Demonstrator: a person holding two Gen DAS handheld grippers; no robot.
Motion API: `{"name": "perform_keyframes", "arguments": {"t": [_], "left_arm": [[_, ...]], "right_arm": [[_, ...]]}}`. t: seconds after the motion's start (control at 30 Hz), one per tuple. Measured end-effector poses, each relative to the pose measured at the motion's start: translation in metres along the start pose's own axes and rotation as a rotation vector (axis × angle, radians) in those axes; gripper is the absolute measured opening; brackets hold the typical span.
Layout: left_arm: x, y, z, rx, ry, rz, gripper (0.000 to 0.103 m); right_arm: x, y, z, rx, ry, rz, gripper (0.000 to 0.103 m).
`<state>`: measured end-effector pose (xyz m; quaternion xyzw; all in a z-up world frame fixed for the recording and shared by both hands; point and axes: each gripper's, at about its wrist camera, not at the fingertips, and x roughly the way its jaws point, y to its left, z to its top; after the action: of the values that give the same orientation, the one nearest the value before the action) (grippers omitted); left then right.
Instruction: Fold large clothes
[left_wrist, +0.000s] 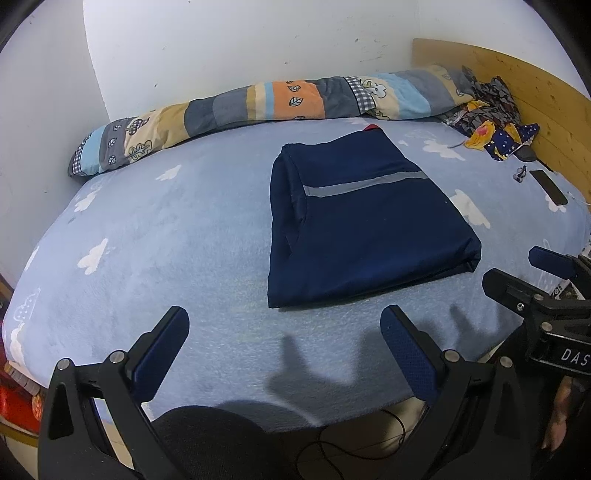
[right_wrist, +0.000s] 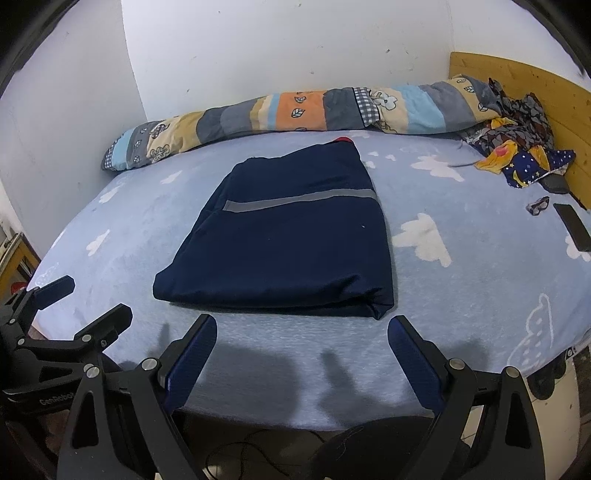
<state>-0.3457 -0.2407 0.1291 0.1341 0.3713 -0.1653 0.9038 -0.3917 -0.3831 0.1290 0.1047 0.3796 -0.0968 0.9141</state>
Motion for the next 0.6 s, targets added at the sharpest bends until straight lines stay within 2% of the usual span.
{"name": "perform_keyframes", "arguments": {"t": [0.6], "left_arm": [[0.0041, 0.0071, 0.001, -0.018, 0.024, 0.004, 0.103]], "right_arm": [[-0.0019, -0.0015, 0.0, -0.007, -0.01, -0.012, 0.096]]}}
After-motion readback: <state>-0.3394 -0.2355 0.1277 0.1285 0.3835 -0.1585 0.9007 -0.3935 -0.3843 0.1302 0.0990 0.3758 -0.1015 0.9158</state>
